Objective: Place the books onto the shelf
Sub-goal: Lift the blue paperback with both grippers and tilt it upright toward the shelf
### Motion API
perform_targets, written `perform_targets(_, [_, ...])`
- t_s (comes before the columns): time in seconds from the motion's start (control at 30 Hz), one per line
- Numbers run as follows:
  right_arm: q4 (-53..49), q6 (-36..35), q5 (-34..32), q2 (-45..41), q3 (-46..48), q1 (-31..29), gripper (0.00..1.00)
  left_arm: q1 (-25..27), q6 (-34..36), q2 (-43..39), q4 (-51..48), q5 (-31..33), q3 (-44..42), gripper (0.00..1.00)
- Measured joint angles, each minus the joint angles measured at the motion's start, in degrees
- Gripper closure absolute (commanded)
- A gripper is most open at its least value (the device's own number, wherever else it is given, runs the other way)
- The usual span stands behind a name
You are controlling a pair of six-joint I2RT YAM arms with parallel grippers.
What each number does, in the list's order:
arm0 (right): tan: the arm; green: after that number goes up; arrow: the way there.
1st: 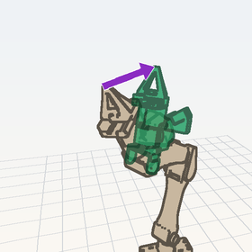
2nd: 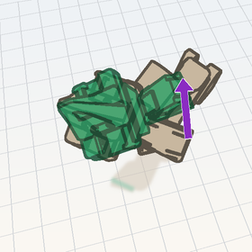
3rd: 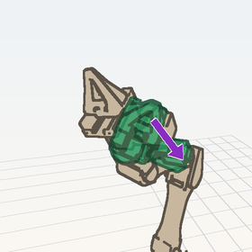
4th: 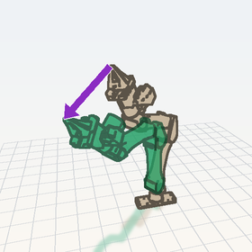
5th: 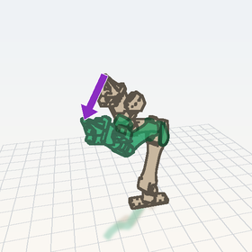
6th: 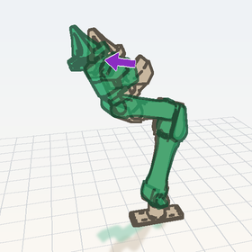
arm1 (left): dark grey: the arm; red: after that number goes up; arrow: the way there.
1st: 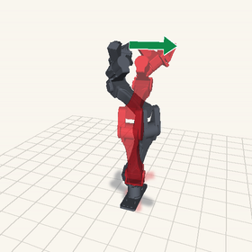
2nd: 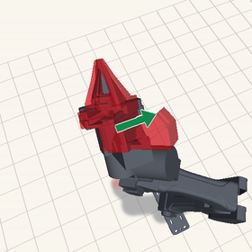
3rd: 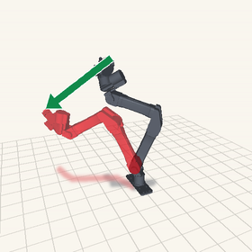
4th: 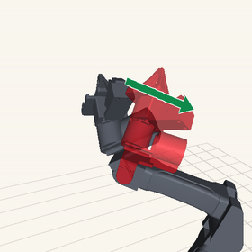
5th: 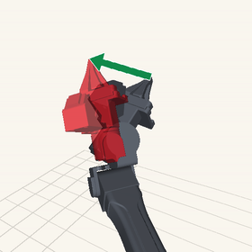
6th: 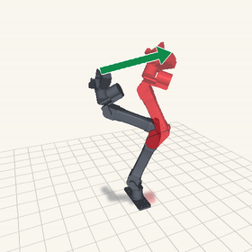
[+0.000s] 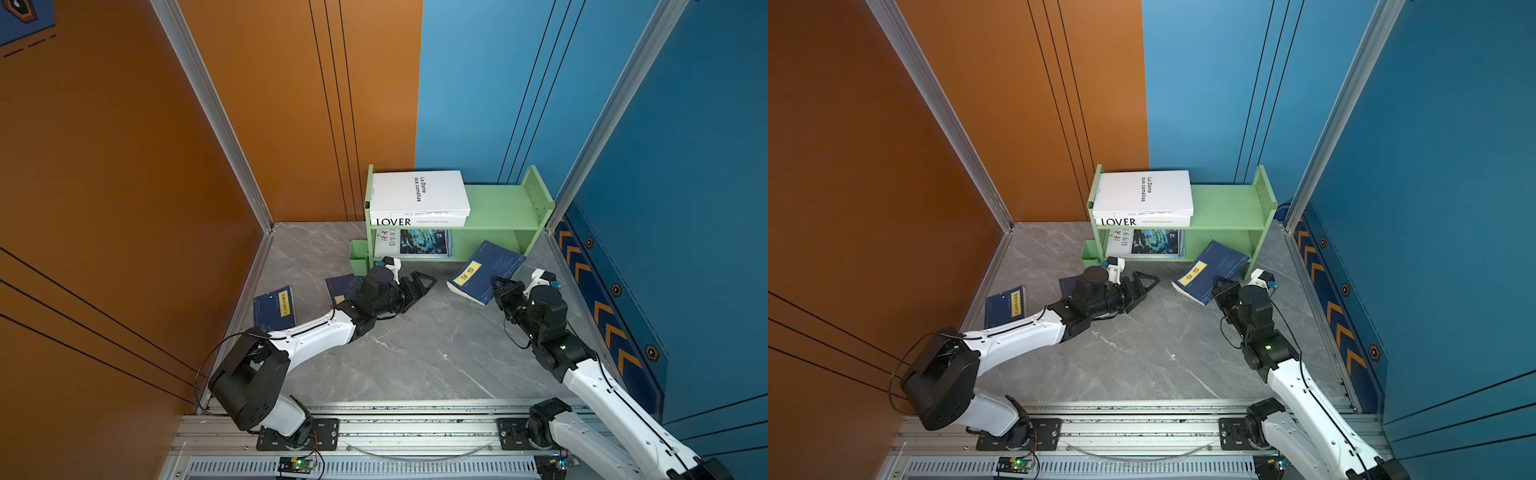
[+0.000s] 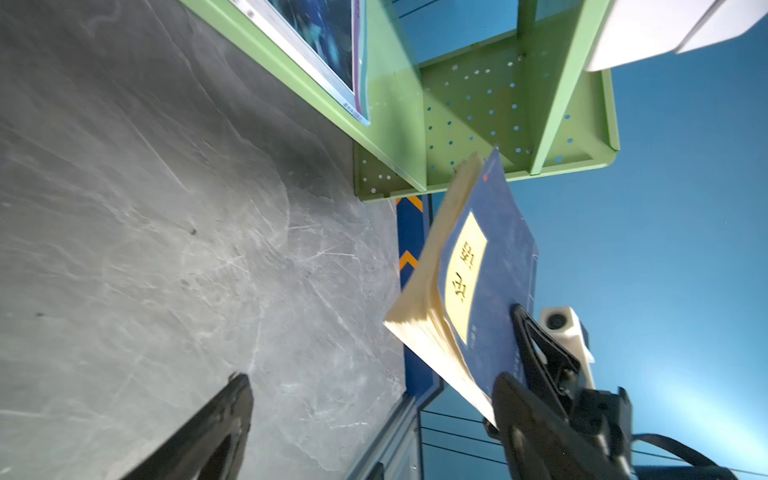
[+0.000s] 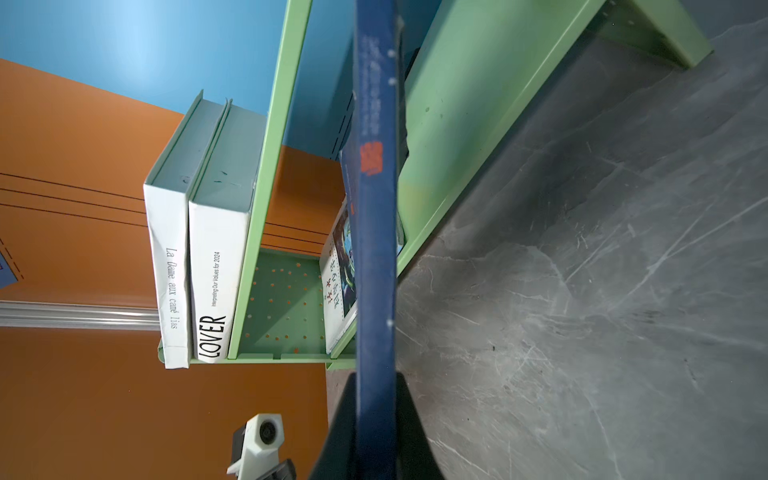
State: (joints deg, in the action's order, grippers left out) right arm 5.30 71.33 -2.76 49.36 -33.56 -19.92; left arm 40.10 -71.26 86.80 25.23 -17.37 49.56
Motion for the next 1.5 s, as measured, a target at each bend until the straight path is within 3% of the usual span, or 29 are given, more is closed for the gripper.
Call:
perform_targets(0.27, [8.1,1.3,-4.6,5.3,0.0,-3.2,0.97,3.5,-8.6,10.4,10.5,-2.1,3.7,0.05])
perform_targets(0.5, [10.6,1.6,-6.1,6.4,0.0,-3.7,0.97,4.5,-14.7,17.2,18.7,-2.3,7.0,0.13])
perform_targets(0.67, [12.6,1.9,-7.5,6.8,0.9,-4.1,0.98,4.5,-21.8,23.5,30.4,-2.1,8.6,0.4])
perform_targets(0.8, [15.2,2.3,-8.5,9.2,1.7,-5.0,0.97,4.8,-27.8,29.8,39.8,-1.2,11.3,0.53])
perform_targets(1.0, [17.5,3.0,-10.0,11.5,2.4,-7.0,0.93,5.0,-31.2,31.0,44.7,0.7,11.0,0.79])
perform_targets(1.2, [17.0,2.6,-7.8,11.9,2.2,-7.0,0.75,3.8,-31.5,29.4,46.4,0.4,8.5,1.0])
perform_targets(1.37, [12.6,-1.2,3.2,12.6,-2.0,-0.8,0.27,0.7,-29.4,26.4,44.1,-4.0,5.5,1.0])
perform_targets(1.5, [9.6,-5.7,17.0,13.5,-5.7,7.5,0.23,-3.7,-28.3,24.0,43.6,-9.7,2.1,1.0])
